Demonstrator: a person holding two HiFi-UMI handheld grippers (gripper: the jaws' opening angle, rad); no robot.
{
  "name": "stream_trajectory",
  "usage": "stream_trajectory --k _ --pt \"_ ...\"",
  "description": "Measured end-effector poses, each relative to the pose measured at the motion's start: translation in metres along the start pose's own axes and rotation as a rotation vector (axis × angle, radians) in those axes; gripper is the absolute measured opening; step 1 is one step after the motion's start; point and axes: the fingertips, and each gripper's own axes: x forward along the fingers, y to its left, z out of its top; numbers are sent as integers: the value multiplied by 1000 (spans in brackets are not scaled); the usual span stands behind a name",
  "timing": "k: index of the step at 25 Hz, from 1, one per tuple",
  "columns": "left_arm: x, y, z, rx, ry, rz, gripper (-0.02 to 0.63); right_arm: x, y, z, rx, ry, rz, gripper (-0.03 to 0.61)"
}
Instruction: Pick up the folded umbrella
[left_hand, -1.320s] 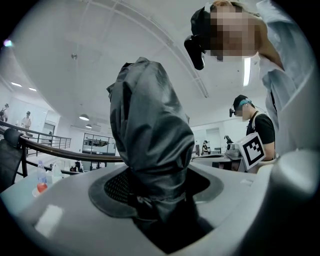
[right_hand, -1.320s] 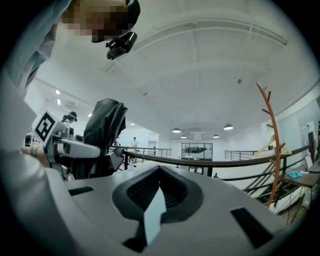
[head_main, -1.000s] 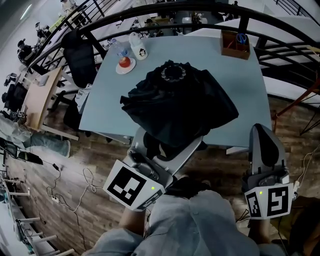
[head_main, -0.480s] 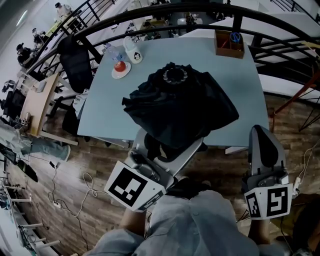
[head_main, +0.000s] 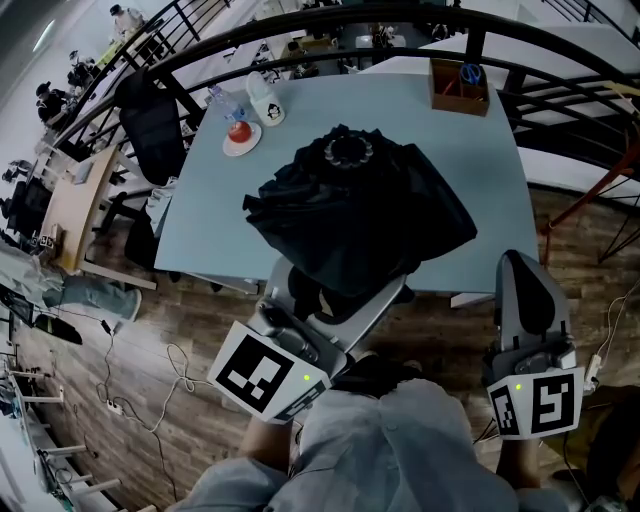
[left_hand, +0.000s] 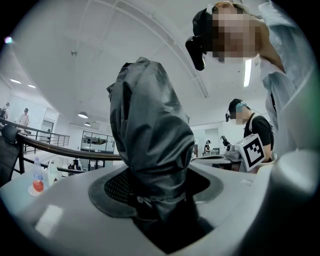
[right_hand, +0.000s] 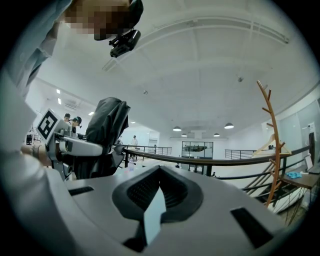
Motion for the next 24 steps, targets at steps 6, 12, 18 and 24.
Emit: stream_trajectory --k 6,12,18,24 --pt "3 -1 -1 -5 1 0 291 -1 -2 -2 2 13 1 0" --pt "4 -2 -5 -8 13 -4 291 -1 -2 -6 2 25 3 0" --pt "4 -1 -6 -21 9 2 291 -1 -2 -8 2 34 8 0" --pt "0 -2 -11 -27 20 6 291 -3 3 -12 2 34 17 0"
